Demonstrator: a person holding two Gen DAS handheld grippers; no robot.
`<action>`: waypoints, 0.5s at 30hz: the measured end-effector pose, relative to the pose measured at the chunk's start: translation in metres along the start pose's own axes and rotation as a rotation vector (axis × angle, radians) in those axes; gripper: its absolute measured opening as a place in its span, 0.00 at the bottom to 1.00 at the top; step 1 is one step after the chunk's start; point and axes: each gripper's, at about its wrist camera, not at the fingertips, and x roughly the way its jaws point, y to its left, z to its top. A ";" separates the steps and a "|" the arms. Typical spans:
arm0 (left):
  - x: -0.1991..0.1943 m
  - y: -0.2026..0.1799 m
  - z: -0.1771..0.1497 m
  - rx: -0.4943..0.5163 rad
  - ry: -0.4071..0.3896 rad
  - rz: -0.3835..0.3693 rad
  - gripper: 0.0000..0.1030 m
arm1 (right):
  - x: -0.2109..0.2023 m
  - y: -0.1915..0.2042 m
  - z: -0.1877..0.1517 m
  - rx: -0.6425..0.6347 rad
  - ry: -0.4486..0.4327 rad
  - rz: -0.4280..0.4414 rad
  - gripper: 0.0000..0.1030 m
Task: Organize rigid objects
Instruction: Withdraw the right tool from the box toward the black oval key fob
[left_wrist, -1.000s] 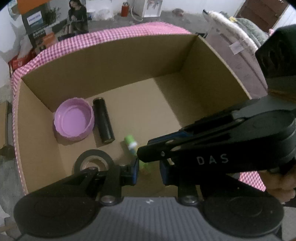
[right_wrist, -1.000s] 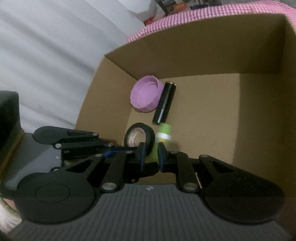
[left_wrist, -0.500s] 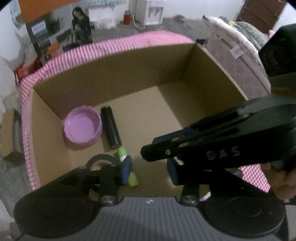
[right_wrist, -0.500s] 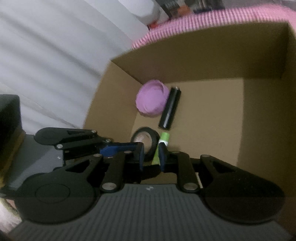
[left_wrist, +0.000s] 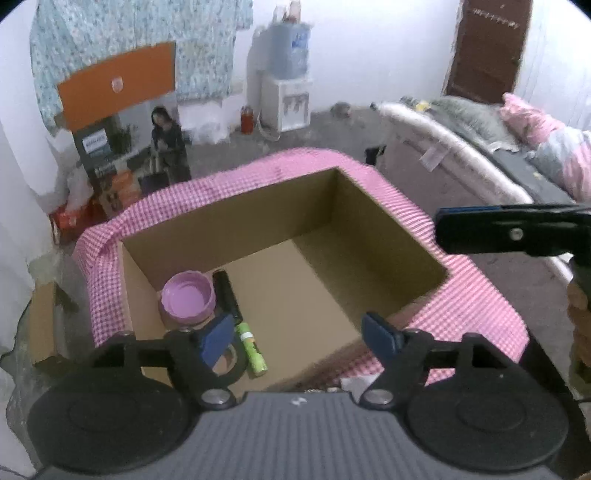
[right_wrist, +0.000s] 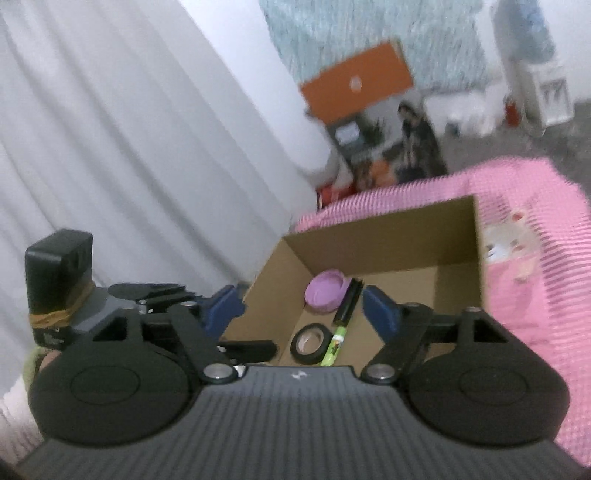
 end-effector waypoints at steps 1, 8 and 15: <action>-0.007 -0.004 -0.005 0.001 -0.016 -0.009 0.77 | -0.014 0.001 -0.008 -0.005 -0.028 -0.013 0.78; -0.027 -0.034 -0.046 0.001 -0.056 -0.071 0.87 | -0.072 -0.004 -0.057 0.026 -0.088 -0.092 0.87; -0.017 -0.062 -0.085 0.009 -0.051 -0.081 0.87 | -0.078 -0.016 -0.110 0.073 -0.038 -0.185 0.88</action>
